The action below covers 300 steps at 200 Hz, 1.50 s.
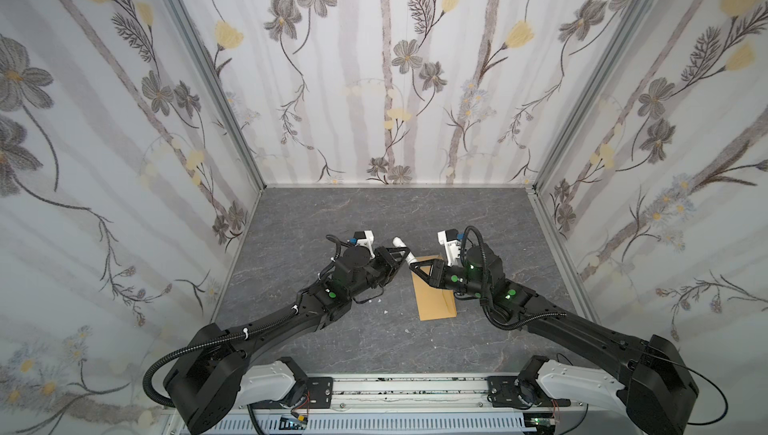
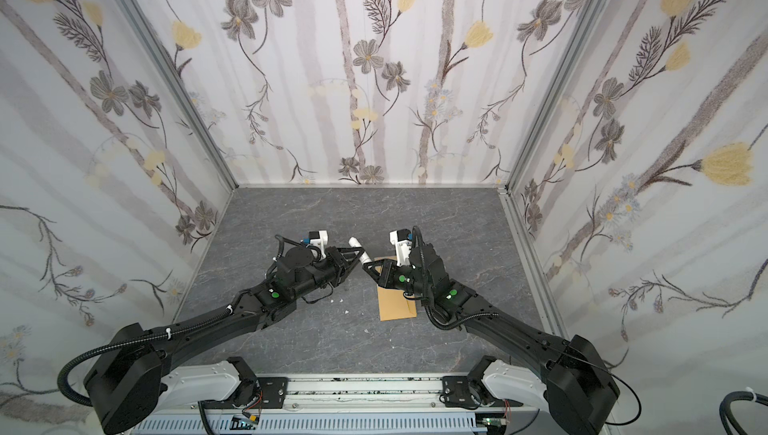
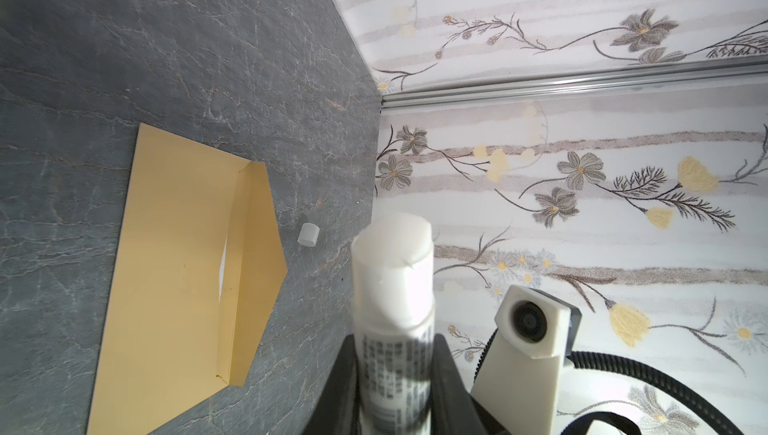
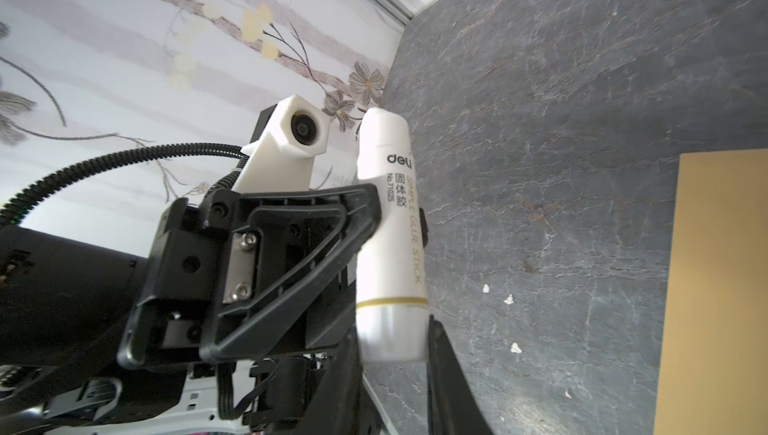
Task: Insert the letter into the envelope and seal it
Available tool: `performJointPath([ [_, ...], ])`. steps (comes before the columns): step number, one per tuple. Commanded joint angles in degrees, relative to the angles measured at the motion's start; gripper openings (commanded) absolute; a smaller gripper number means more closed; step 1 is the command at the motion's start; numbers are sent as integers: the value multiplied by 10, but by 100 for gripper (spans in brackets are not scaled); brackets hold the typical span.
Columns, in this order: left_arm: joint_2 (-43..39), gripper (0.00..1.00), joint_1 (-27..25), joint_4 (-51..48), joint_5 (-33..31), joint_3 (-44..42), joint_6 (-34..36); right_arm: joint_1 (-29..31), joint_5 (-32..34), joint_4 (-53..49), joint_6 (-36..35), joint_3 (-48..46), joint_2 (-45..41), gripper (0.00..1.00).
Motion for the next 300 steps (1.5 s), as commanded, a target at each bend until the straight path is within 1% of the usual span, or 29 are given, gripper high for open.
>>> performJointPath([
  [1, -4, 0, -14, 36, 53, -11, 23, -19, 8, 136, 99, -17, 2, 20],
  [45, -15, 0, -24, 68, 53, -26, 41, -45, -40, 249, 205, -72, 13, 20],
  [85, -28, 0, -26, 107, 56, -43, 59, -57, -72, 371, 305, -114, 47, 19],
  [138, -34, 0, -28, 139, 64, -62, 70, -62, -94, 589, 437, -160, 123, 18],
  [168, -34, 0, -29, 147, 69, -63, 76, -61, -97, 701, 493, -173, 166, 17],
  [173, -34, 0, -29, 149, 70, -63, 76, -61, -96, 710, 500, -172, 186, 17],
  [188, -34, 0, -30, 152, 70, -63, 77, -60, -96, 739, 512, -173, 203, 17],
  [242, -36, 0, -31, 153, 67, -67, 77, -60, -96, 779, 539, -179, 227, 18],
  [261, -39, 0, -30, 153, 63, -68, 74, -59, -96, 787, 537, -179, 232, 18],
  [273, -40, 0, -31, 152, 57, -69, 68, -60, -96, 782, 525, -178, 232, 23],
  [285, -41, 0, -30, 150, 49, -68, 59, -60, -95, 771, 507, -178, 227, 32],
  [300, -41, 0, -25, 140, 38, -66, 41, -60, -91, 734, 476, -177, 210, 38],
])
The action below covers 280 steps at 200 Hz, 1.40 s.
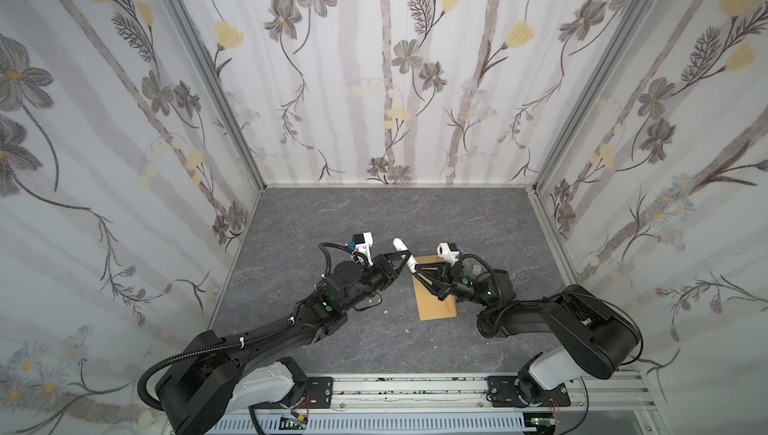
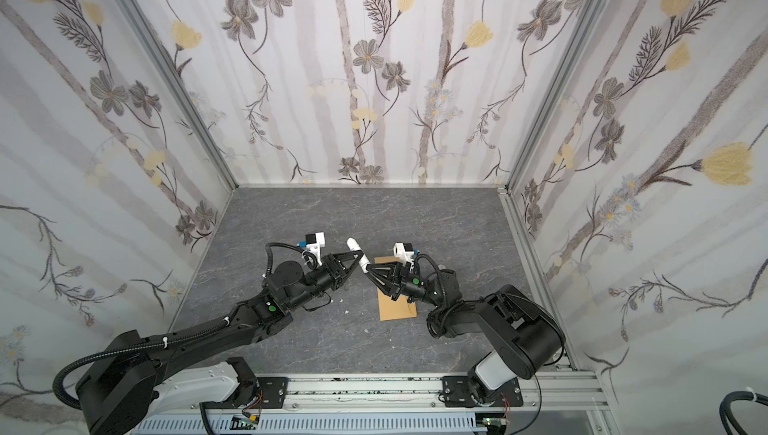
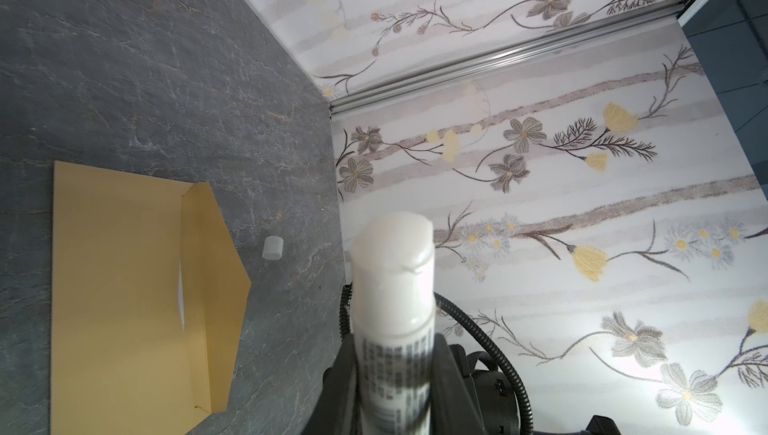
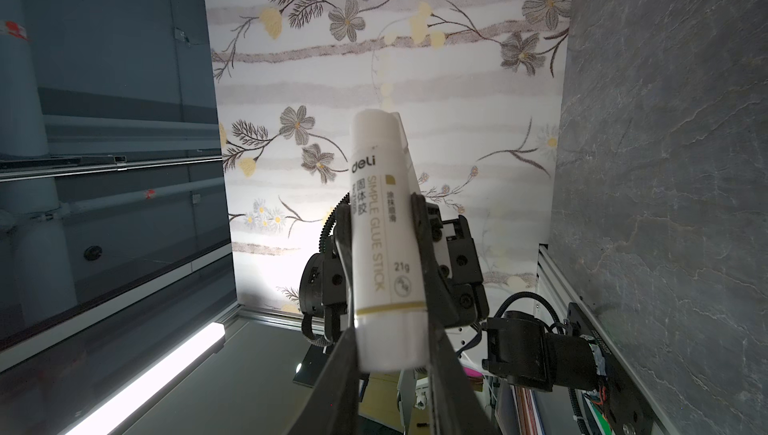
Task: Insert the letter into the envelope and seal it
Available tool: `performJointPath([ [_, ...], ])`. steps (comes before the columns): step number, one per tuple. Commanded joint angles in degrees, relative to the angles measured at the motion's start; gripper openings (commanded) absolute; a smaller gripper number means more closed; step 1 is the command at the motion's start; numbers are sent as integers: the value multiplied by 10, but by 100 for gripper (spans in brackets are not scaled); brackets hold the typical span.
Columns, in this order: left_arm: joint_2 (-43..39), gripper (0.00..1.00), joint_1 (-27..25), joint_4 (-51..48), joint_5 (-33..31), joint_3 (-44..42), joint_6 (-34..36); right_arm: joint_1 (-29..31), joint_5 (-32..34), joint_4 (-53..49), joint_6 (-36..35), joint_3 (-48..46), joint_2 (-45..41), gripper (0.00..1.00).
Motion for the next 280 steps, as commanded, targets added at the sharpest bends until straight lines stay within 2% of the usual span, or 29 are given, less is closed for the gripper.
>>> performJointPath([
  [1, -4, 0, 0, 11, 33, 1, -24, -2, 68, -27, -27, 2, -18, 38],
  [26, 0, 0, 10, -86, 18, 41, -38, -3, 77, -137, -117, 10, -75, 43],
  [53, 6, 0, 22, -199, 10, 93, -39, -1, 125, -411, -280, 43, -179, 47],
  [80, 20, 0, 37, -254, 29, 126, -45, 16, 268, -677, -454, 95, -306, 50],
  [97, 31, 0, 46, -265, 52, 138, -54, 47, 371, -776, -554, 126, -360, 51],
  [114, 41, 0, 52, -273, 75, 153, -58, 83, 435, -841, -636, 163, -372, 52],
  [152, 52, 0, 65, -281, 111, 170, -66, 179, 530, -911, -755, 232, -326, 52],
  [188, 53, 0, 71, -282, 129, 176, -71, 243, 596, -953, -812, 293, -253, 51],
  [234, 53, 0, 72, -282, 133, 180, -72, 262, 624, -965, -835, 321, -206, 47],
  [280, 52, 0, 75, -283, 136, 182, -71, 263, 631, -967, -840, 321, -201, 37],
])
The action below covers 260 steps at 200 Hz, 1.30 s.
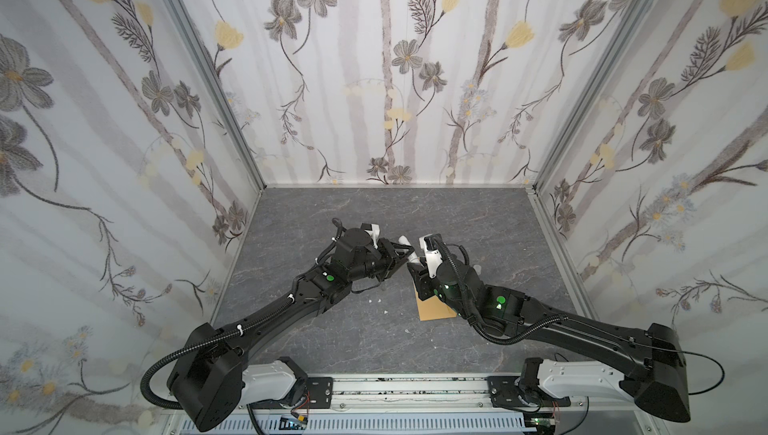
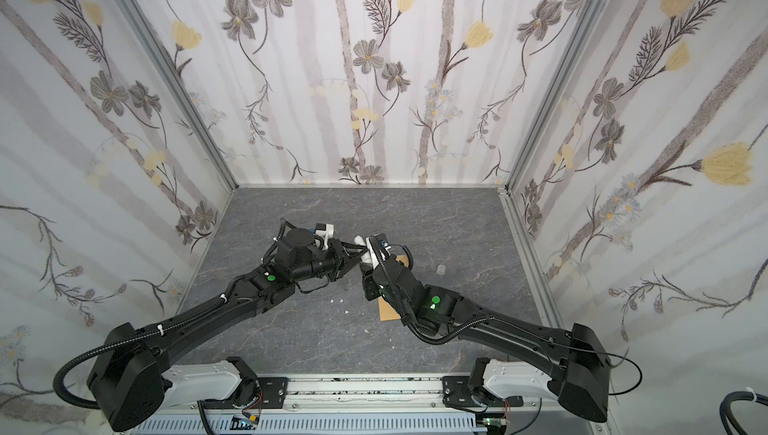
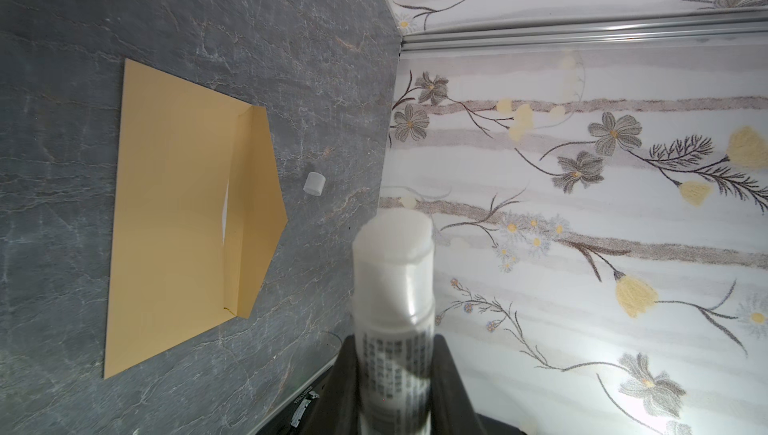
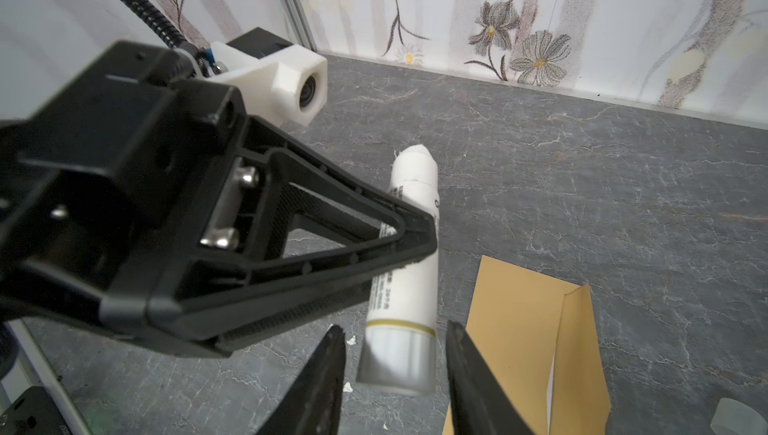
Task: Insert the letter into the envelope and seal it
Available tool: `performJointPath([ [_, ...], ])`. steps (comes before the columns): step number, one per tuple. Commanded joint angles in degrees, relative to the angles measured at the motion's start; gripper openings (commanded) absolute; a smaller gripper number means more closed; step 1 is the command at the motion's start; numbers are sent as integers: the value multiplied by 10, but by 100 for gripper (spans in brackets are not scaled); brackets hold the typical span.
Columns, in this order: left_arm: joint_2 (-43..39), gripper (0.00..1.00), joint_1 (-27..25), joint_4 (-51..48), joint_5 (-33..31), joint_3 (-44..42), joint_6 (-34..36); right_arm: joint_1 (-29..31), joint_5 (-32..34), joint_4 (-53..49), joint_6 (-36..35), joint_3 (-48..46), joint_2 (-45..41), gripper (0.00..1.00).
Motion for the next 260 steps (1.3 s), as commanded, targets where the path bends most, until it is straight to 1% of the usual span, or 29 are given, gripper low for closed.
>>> performJointPath([
  [1, 0, 0, 1, 7, 7, 8, -7, 1, 20, 3, -13, 5, 5, 37],
  [26, 0, 0, 2, 7, 8, 10, -6, 1, 21, 6, -13, 5, 8, 31],
  [57, 0, 0, 2, 8, 8, 10, -6, 1, 17, 20, -10, 4, 11, 28],
  [80, 0, 0, 1, 8, 7, 9, -5, 0, 0, 37, 4, 4, 12, 24],
  [95, -2, 0, -1, 10, 2, 6, -2, -5, -25, 50, 26, 4, 9, 23],
  [130, -10, 0, -19, 24, -28, -6, 10, -42, -110, 85, 113, -12, -10, 21],
  [163, -10, 0, -44, 59, -59, -30, 22, -107, -214, 147, 222, -60, -45, 19],
  [177, -10, 0, -51, 83, -68, -44, 22, -129, -245, 171, 264, -74, -59, 19],
  [180, -10, 0, -53, 87, -69, -47, 22, -134, -250, 174, 274, -91, -61, 19],
  [188, -9, 0, -56, 98, -74, -55, 21, -148, -268, 182, 299, -102, -65, 19],
  [195, -8, 0, -58, 110, -75, -60, 22, -150, -287, 199, 315, -111, -68, 19],
  [196, -8, 0, -58, 112, -75, -60, 22, -159, -290, 201, 319, -112, -68, 19],
  [202, -7, 0, -61, 120, -77, -65, 21, -174, -302, 211, 335, -121, -70, 19],
  [229, -7, 0, -69, 149, -86, -76, 30, -204, -353, 253, 401, -155, -71, 20],
  [260, -10, 0, -74, 182, -85, -89, 37, -222, -400, 321, 467, -191, -70, 20],
])
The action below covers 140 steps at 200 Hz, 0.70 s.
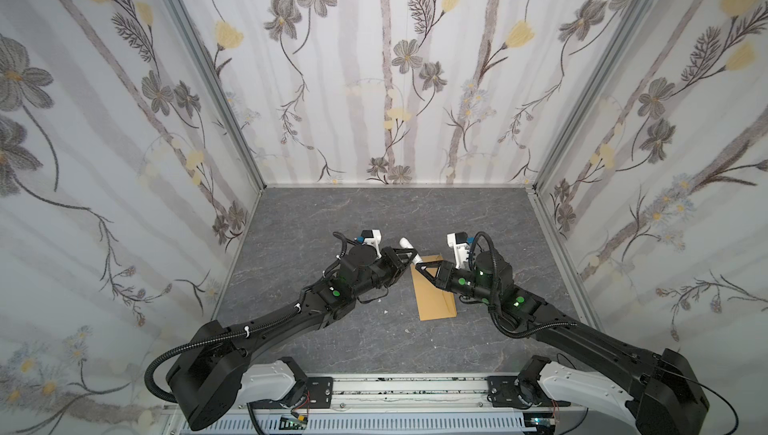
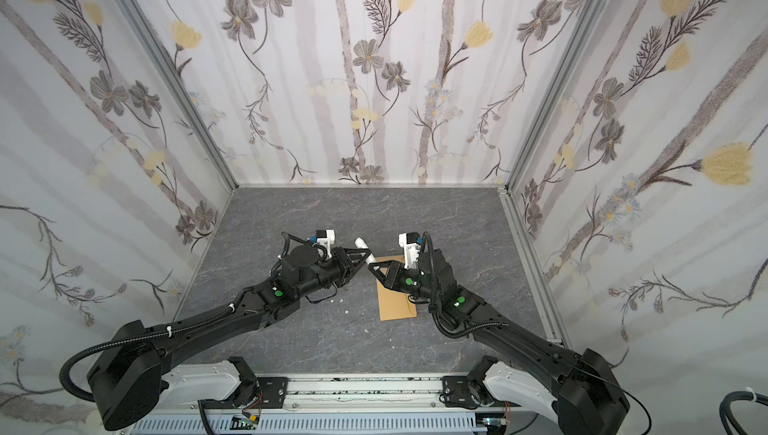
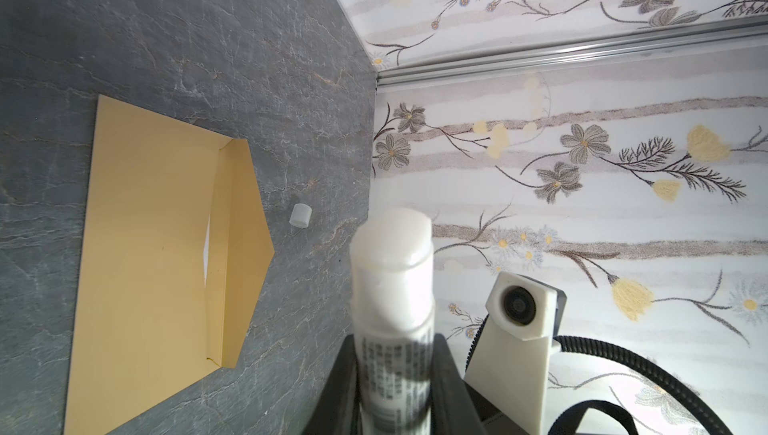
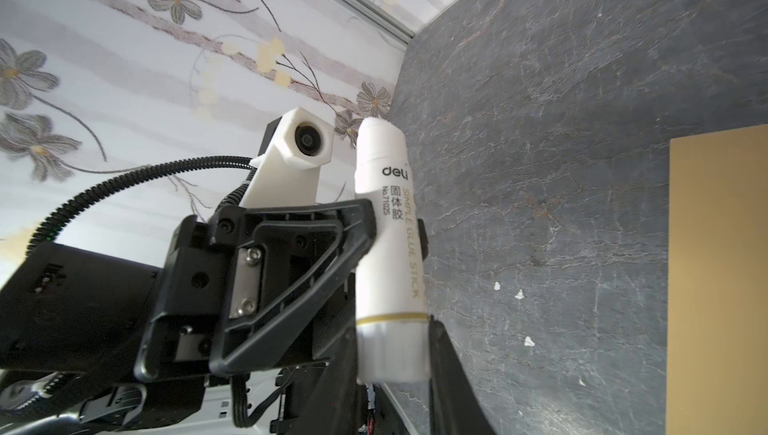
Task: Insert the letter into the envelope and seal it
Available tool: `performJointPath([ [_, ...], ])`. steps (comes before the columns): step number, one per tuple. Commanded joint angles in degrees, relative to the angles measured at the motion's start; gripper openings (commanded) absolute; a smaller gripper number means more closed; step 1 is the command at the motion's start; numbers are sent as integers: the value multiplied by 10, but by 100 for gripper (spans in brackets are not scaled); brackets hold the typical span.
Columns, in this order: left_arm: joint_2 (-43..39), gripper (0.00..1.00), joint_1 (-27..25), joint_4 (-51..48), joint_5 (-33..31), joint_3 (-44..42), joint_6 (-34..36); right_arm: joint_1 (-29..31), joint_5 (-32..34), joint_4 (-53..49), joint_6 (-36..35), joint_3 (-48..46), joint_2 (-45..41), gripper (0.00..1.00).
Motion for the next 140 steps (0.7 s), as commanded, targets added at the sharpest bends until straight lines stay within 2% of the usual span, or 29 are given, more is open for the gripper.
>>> performJointPath([
  [1, -5, 0, -7, 44, 36, -9, 27, -15, 33, 100, 94, -19, 2, 20],
  [51, -12, 0, -13, 96, 51, -32, 40, -35, -22, 198, 187, -61, 16, 20],
  [140, -31, 0, -13, 167, 73, -66, 42, -43, -72, 366, 308, -113, 66, 20],
])
